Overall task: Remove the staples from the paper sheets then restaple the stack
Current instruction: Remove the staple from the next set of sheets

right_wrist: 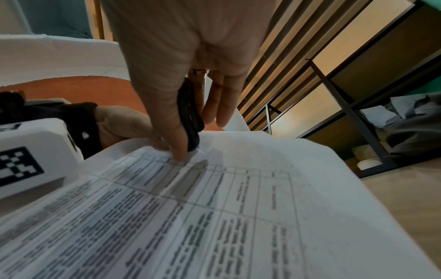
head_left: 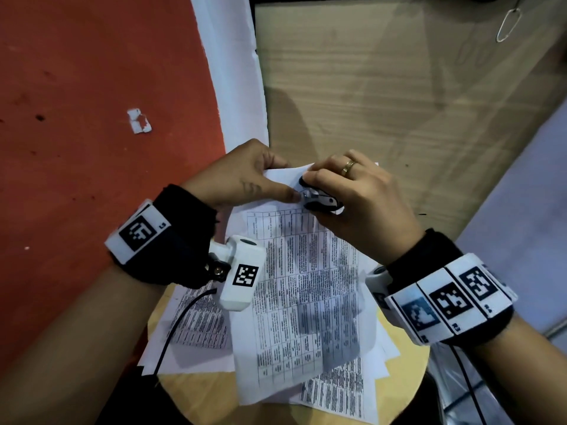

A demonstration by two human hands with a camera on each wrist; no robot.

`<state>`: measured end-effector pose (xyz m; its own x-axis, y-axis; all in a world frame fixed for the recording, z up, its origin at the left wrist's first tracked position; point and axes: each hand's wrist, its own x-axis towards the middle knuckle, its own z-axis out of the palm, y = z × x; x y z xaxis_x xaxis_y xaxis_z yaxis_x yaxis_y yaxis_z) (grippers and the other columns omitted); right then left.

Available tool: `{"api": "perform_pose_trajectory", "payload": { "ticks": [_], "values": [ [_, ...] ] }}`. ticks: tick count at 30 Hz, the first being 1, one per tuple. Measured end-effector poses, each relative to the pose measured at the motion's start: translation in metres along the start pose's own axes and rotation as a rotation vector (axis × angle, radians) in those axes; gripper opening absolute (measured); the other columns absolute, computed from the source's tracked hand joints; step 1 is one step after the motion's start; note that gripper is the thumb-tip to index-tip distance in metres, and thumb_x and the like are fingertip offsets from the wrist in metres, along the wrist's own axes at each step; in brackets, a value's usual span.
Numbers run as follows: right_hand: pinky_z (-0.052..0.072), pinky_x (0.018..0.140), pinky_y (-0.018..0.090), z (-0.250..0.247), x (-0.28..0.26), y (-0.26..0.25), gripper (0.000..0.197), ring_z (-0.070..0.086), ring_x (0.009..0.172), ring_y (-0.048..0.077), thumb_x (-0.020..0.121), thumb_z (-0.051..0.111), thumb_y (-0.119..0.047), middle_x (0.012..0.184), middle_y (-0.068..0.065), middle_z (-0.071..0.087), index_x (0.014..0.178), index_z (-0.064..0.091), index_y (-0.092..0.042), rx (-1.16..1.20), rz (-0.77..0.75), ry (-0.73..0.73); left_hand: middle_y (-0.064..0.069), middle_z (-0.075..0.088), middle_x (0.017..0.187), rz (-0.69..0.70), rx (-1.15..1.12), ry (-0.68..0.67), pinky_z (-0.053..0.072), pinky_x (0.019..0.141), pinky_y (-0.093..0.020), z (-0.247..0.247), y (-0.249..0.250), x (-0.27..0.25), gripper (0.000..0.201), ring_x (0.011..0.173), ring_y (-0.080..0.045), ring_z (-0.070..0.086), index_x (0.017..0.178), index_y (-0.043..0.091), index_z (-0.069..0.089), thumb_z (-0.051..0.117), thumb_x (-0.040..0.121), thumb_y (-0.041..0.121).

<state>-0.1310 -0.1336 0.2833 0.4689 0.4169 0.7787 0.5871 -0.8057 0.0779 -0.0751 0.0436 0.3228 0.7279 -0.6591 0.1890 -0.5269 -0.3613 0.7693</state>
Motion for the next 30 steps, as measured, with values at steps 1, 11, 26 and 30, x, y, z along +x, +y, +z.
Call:
{"api": "perform_pose_trajectory", "payload": {
  "ticks": [1,11,26,30],
  "values": [
    [0.05,0.047,0.044,0.0,0.0,0.0,0.022,0.058,0.08,0.035,0.07,0.071,-0.011,0.093,0.008,0.066,0.09,0.066,-0.004,-0.003,0.002,-0.006,0.012,0.062,0.052,-0.003,-0.008,0.002,0.036,0.048,-0.009,0.001,0.0,0.0,0.028,0.048,0.003,0.051,0.059,0.028,0.069,0.076,0.074,0.005],
    [0.048,0.046,0.043,0.01,0.003,-0.001,0.017,0.048,0.081,0.026,0.071,0.066,-0.009,0.09,0.007,0.063,0.087,0.065,-0.005,0.002,0.007,-0.054,0.009,0.067,0.062,-0.046,-0.076,0.02,0.041,0.055,-0.009,0.001,-0.006,-0.003,0.021,0.057,0.001,0.056,0.072,0.023,0.071,0.075,0.074,0.003],
    [0.047,0.043,0.039,0.021,0.009,-0.003,0.017,0.044,0.077,0.023,0.063,0.068,-0.006,0.078,0.009,0.061,0.079,0.064,-0.004,-0.043,-0.029,-0.017,-0.006,0.066,0.075,-0.081,-0.1,0.07,0.045,0.059,-0.014,-0.001,-0.01,-0.006,0.017,0.062,-0.005,0.056,0.076,0.016,0.071,0.075,0.072,0.0],
    [0.048,0.045,0.038,0.024,0.008,-0.003,0.01,0.054,0.07,0.031,0.064,0.068,-0.004,0.071,0.008,0.06,0.073,0.063,-0.004,-0.043,-0.025,0.011,-0.01,0.064,0.077,-0.094,-0.102,0.074,0.043,0.062,-0.021,-0.001,-0.01,-0.006,0.012,0.066,-0.01,0.055,0.076,0.013,0.072,0.077,0.071,0.003]
  ]
}}
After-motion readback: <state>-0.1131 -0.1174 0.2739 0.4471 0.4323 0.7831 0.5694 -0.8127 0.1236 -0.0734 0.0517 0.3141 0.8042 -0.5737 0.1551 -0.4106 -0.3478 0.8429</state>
